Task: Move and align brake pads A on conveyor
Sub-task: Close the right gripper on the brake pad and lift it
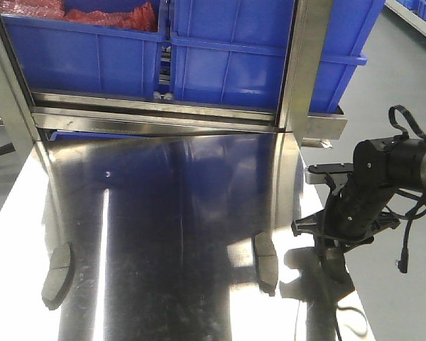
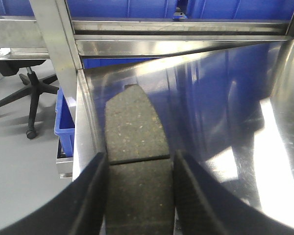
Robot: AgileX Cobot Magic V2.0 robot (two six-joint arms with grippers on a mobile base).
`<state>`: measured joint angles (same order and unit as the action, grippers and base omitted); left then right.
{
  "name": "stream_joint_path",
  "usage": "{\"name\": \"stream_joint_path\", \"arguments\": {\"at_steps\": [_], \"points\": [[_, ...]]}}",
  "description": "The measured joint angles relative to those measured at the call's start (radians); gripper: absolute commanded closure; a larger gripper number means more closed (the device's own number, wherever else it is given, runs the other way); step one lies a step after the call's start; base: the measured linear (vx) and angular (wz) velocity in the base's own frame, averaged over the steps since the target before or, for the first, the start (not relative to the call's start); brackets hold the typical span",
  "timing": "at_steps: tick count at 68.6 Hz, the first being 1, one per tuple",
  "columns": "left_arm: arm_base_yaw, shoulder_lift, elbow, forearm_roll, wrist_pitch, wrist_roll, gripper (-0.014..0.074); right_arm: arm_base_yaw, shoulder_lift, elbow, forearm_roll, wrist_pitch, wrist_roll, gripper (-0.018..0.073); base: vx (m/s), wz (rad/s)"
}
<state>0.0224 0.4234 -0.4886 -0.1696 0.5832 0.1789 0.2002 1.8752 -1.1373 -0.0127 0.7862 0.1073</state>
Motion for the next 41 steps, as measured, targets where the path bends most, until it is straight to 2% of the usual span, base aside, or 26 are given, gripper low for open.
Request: {"name": "stream_joint_path", "arguments": {"at_steps": [11, 41], "points": [[0.000, 0.000, 0.000, 0.000, 0.000, 0.000, 0.0524, 0.000, 0.000, 0.000, 0.000, 0.000, -0.001, 0.0549, 0.00, 0.00], [0.000, 0.000, 0.000, 0.000, 0.000, 0.000, 0.0524, 0.001, -0.078, 0.002, 0.029, -0.004, -0.005, 0.0548, 0.00, 0.00]]}}
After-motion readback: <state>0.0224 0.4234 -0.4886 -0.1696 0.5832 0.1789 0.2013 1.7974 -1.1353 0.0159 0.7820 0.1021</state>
